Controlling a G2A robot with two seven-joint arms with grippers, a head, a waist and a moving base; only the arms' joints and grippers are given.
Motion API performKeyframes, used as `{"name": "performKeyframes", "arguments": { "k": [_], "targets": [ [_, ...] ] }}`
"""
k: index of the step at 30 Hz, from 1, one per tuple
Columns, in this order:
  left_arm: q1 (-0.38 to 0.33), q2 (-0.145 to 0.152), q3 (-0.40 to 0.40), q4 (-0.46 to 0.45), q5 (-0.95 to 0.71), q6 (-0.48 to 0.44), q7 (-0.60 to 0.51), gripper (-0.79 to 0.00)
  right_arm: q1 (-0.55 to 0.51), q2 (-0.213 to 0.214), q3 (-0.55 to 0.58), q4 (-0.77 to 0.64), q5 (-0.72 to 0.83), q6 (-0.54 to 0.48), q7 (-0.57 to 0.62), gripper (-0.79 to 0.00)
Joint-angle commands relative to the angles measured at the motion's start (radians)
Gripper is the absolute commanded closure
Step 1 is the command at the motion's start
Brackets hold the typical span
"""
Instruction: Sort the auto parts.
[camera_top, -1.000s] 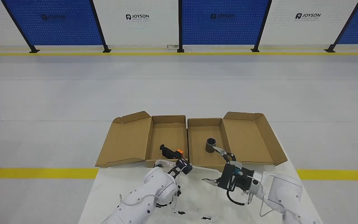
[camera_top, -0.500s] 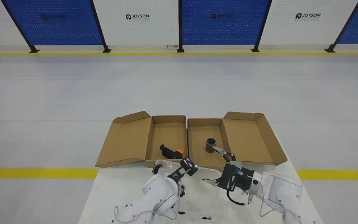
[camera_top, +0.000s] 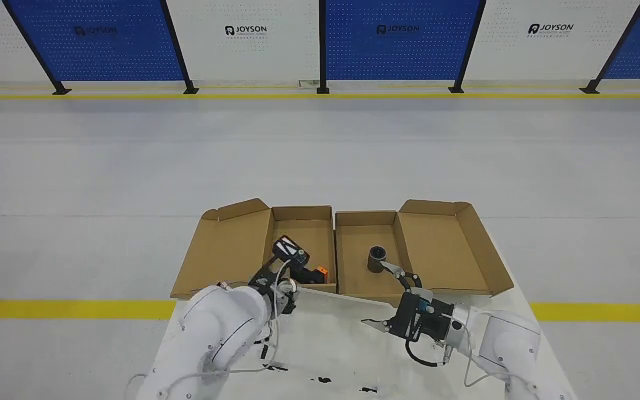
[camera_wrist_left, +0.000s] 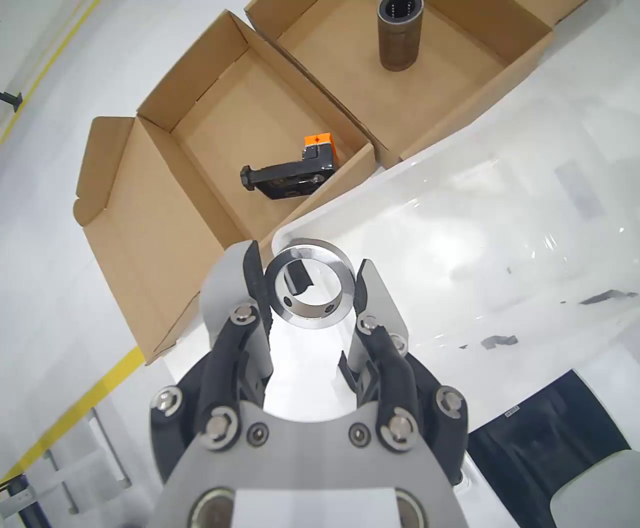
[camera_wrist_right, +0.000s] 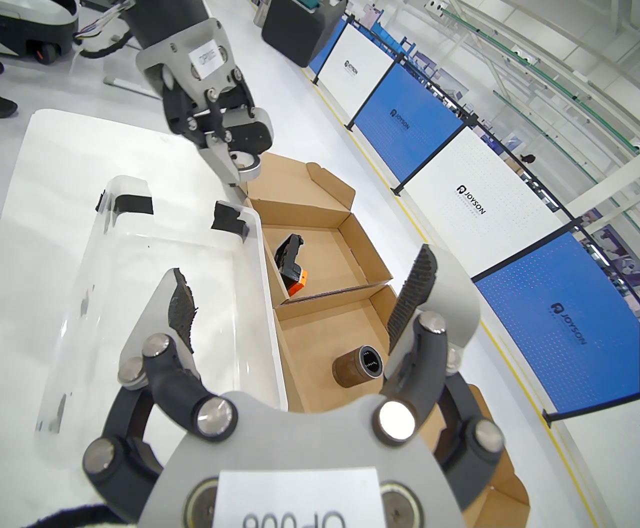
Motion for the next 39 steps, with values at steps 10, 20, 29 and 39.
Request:
{"name": "performKeyframes", "arguments": {
  "k": [10, 20, 29, 39],
  "targets": [
    [-0.444, -0.053, 0.145, 0.584, -0.142, -0.015, -0.022, 0.000, 0.000, 0.000, 0.000, 0.000, 0.000, 0.000, 0.000, -0.785],
    [-0.683, -0.123, 0.286, 0.951, -0.190, 0.016, 0.127, -0.237, 0.000, 0.000, 0.000, 0.000, 0.000, 0.000, 0.000, -0.785],
    [-0.739, -0.149, 0.303, 1.073, -0.223, 0.035, 0.237, -0.785, 0.000, 0.000, 0.000, 0.000, 0.000, 0.000, 0.000, -0.785],
    [-0.587, -0.099, 0.201, 0.847, -0.213, -0.050, 0.311, -0.785, 0.000, 0.000, 0.000, 0.000, 0.000, 0.000, 0.000, -0.785]
  ]
}}
